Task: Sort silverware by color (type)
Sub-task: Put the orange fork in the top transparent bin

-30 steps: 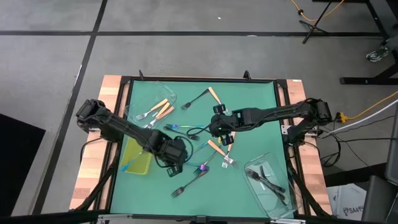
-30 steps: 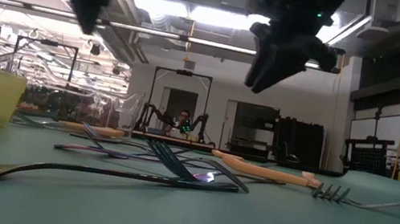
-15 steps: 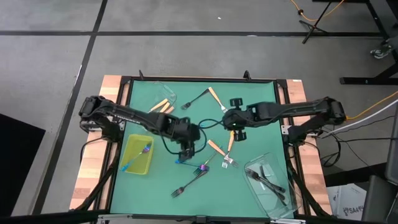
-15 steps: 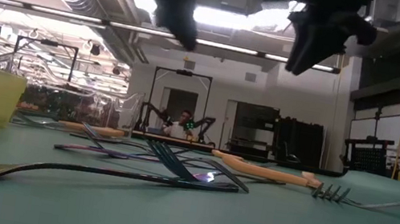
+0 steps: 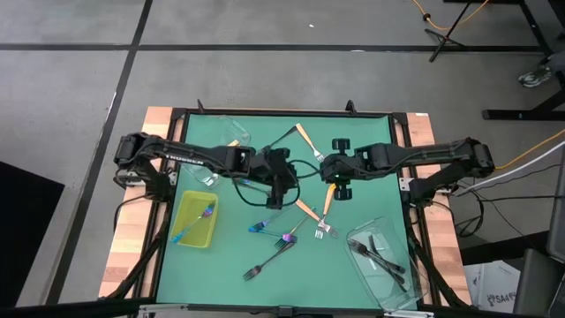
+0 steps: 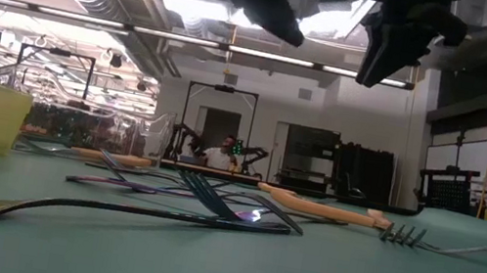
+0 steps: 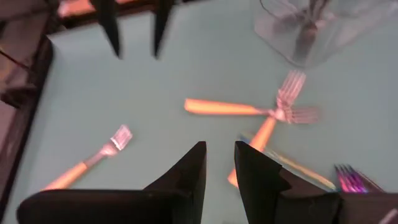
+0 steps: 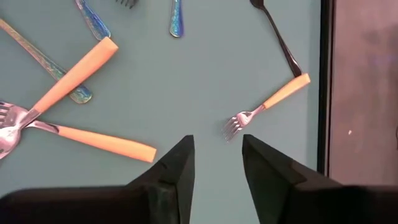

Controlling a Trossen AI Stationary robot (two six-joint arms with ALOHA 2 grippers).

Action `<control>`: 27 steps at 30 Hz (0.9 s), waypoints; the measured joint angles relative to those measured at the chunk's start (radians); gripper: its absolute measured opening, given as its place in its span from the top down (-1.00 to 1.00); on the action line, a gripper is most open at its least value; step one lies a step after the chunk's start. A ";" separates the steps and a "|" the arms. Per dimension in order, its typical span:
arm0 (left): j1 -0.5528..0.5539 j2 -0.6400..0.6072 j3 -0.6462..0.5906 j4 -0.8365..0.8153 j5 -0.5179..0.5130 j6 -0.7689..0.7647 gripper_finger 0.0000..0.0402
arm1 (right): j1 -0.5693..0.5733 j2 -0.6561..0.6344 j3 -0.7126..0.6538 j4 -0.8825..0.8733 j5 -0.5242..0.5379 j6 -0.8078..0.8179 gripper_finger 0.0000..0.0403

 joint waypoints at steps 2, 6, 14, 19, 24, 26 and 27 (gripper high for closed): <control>0.012 0.000 0.000 0.032 0.009 0.030 0.62 | 0.000 0.000 0.000 0.000 0.000 0.000 0.38; 0.028 0.016 0.000 0.111 0.076 0.075 0.62 | 0.000 0.000 0.000 0.000 0.000 0.000 0.38; 0.033 0.148 0.000 0.186 0.177 0.126 0.62 | 0.000 0.001 0.000 -0.006 -0.005 0.000 0.38; 0.033 0.242 0.000 0.223 0.242 0.125 0.62 | -0.001 0.002 0.000 -0.006 0.001 0.000 0.38; 0.032 0.326 0.000 0.293 0.319 0.123 0.62 | -0.001 0.002 0.000 -0.005 0.003 0.000 0.38; 0.032 0.352 0.000 0.313 0.343 0.118 0.62 | -0.001 0.002 0.000 -0.003 0.003 0.000 0.38; 0.032 0.366 0.000 0.330 0.350 0.118 0.62 | -0.001 0.002 0.000 -0.002 0.003 0.000 0.38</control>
